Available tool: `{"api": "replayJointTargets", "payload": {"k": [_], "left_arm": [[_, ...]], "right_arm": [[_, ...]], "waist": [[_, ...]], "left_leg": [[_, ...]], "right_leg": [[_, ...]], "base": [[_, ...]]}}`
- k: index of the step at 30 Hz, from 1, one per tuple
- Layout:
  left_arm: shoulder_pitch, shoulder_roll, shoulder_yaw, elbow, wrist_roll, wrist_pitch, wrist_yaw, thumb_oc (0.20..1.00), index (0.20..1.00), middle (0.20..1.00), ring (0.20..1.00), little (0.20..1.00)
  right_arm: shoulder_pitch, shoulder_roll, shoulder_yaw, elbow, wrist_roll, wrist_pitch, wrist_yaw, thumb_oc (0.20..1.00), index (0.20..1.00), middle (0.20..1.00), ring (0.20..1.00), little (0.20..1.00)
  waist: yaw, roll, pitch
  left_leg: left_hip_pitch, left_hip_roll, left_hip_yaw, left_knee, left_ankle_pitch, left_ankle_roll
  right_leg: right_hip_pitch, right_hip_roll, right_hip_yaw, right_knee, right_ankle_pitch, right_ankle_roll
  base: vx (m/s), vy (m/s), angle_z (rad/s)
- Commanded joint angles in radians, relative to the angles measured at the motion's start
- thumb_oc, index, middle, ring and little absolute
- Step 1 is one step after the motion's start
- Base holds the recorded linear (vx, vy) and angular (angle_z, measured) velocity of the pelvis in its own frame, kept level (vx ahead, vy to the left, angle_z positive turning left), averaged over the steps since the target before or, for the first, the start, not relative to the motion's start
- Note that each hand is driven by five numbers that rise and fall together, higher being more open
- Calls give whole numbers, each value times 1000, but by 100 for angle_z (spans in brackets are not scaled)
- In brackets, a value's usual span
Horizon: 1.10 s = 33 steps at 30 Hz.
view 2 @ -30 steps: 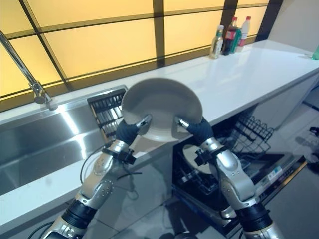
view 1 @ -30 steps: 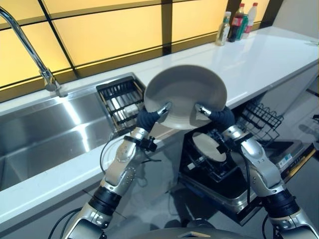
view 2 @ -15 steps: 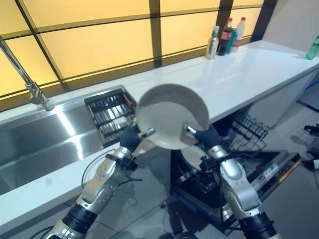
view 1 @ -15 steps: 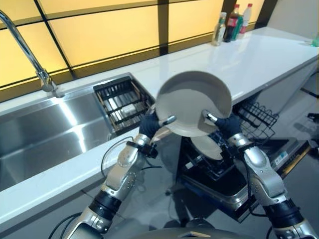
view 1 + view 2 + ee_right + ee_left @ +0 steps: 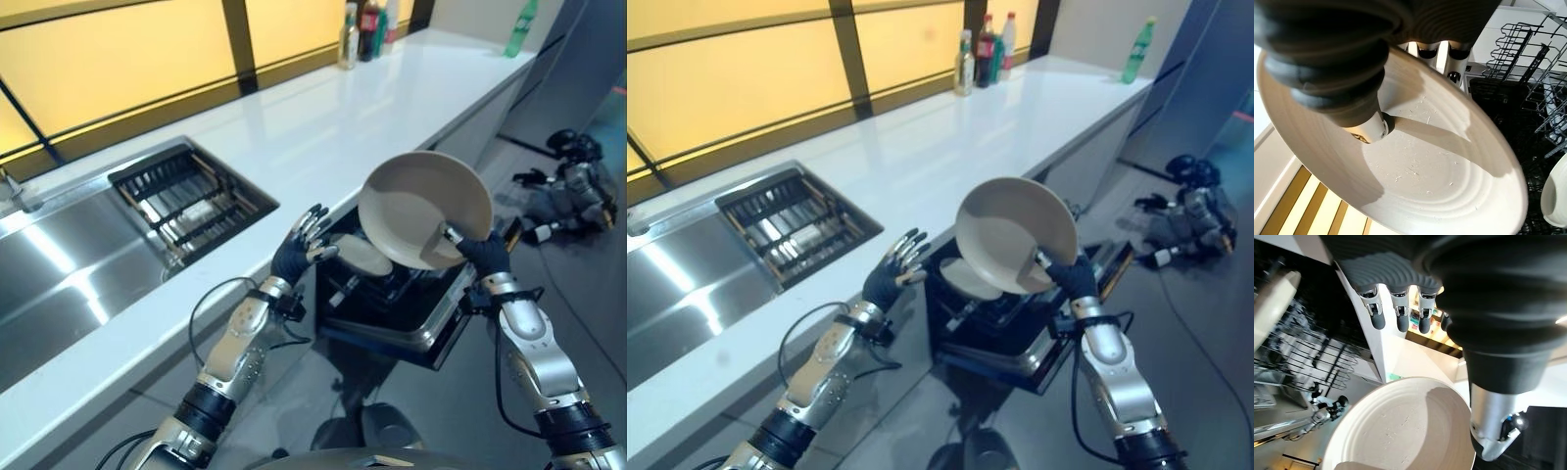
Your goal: Pick up plates and place into dishwasher.
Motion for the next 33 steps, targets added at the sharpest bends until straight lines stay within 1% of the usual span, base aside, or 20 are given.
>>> {"api": "replayJointTargets", "payload": {"k": [1, 4, 6, 8, 10, 12, 14, 16, 17, 20, 22, 26, 30, 32, 33], "left_arm": [[17, 26, -14, -65, -1, -13, -34, 1000, 1000, 1000, 1000, 1000], [34, 33, -24, -52, 0, 10, -59, 1000, 1000, 1000, 1000, 1000], [49, 41, -22, -42, -3, 28, -76, 1000, 1000, 1000, 1000, 1000], [77, 48, -19, -26, -5, 36, -110, 1000, 1000, 1000, 1000, 1000], [114, 55, -13, -15, 2, 39, -158, 1000, 1000, 1000, 1000, 1000], [148, 64, -8, 0, 25, 26, -191, 1000, 1000, 1000, 1000, 1000], [189, 80, 9, 16, -2, 28, -225, 1000, 1000, 1000, 1000, 1000], [231, 87, 38, 37, -19, 28, -249, 1000, 1000, 1000, 1000, 1000], [260, 97, 63, 52, -32, 19, -268, 1000, 1000, 1000, 1000, 1000], [293, 124, 93, 83, 29, -16, -296, 1000, 1000, 1000, 1000, 1000], [301, 155, 106, 104, 31, -27, -336, 1000, 1000, 1000, 1000, 1000], [322, 181, 127, 110, 6, -15, -417, 1000, 1000, 1000, 1000, 1000], [318, 199, 117, 130, -11, -1, -419, 1000, 1000, 1000, 1000, 1000], [306, 206, 118, 143, -13, 13, -422, 1000, 1000, 1000, 1000, 1000], [301, 212, 114, 147, -11, 6, -421, 1000, 1000, 1000, 1000, 1000]], "right_arm": [[-82, 26, -35, 15, -83, -55, -79, 200, 200, 200, 200, 200], [-103, 25, -19, 56, -95, -25, -76, 200, 200, 200, 200, 200], [-118, 19, -8, 74, -104, -2, -53, 200, 200, 200, 200, 200], [-124, 11, 7, 84, -128, 3, -30, 200, 200, 200, 200, 200], [-133, 1, 13, 110, -181, 3, -36, 200, 200, 200, 200, 200], [-144, -8, 15, 146, -209, 7, -47, 200, 200, 200, 200, 200], [-156, -15, 11, 194, -262, 5, -75, 200, 200, 200, 200, 200], [-164, -21, 3, 234, -280, 10, -89, 200, 200, 200, 200, 200], [-164, -24, -8, 263, -301, 18, -111, 200, 200, 200, 200, 200], [-189, -42, -19, 364, -336, 29, -174, 200, 200, 200, 200, 200], [-218, -62, -20, 431, -353, 36, -214, 200, 200, 200, 200, 200], [-236, -79, -20, 487, -385, 52, -264, 200, 200, 200, 200, 200], [-284, -106, -7, 541, -413, 69, -314, 200, 200, 200, 200, 200], [-305, -121, -9, 561, -432, 87, -365, 200, 200, 200, 200, 200], [-318, -127, -9, 573, -429, 91, -382, 200, 200, 200, 200, 200]], "waist": [[25, -29, -44], [37, -26, -49], [44, -25, -49], [51, -24, -48], [64, -24, -46], [77, -25, -45], [93, -25, -43], [107, -24, -40], [121, -25, -38], [152, -27, -26], [172, -28, -14], [193, -28, 4], [202, -30, 25], [208, -32, 39], [210, -32, 48]], "left_leg": [[-59, -52, -59, 78, -115, 48], [-45, -47, -57, 50, -109, 41], [-36, -47, -56, 35, -105, 42], [-30, -48, -61, 31, -110, 47], [-31, -49, -68, 40, -117, 52], [-34, -50, -76, 48, -122, 54], [-36, -49, -86, 52, -124, 52], [-38, -48, -93, 54, -124, 50], [-43, -45, -98, 57, -123, 47], [-62, -37, -116, 69, -119, 43], [-71, -32, -129, 72, -115, 40], [-74, -22, -137, 66, -106, 36], [-88, -11, -141, 79, -100, 29], [-104, -5, -143, 92, -99, 29], [-115, -3, -146, 101, -99, 28]], "right_leg": [[-7, 0, -16, -103, 95, 9], [4, 12, -24, -137, 91, 20], [1, 14, -27, -136, 97, 26], [-10, 17, -27, -118, 98, 29], [-22, 18, -36, -100, 97, 27], [-27, 17, -48, -91, 93, 24], [-30, 17, -64, -88, 91, 22], [-27, 16, -75, -94, 85, 17], [-23, 18, -86, -101, 78, 16], [-14, 23, -103, -115, 66, 10], [-17, 25, -119, -110, 70, 10], [-18, 29, -142, -109, 66, 8], [-28, 33, -154, -99, 62, 5], [-36, 36, -160, -94, 57, 0], [-40, 38, -162, -93, 54, -2]], "base": [[35, -105, -42], [45, -113, -13], [45, -102, -6], [60, -97, -6], [66, -88, 2], [74, -80, 10], [94, -65, 20], [87, -58, 18], [70, -81, 15], [37, -102, 25], [21, -88, 31], [32, -81, 23], [24, -79, 9], [-21, -93, 4], [-149, -101, 12]]}}
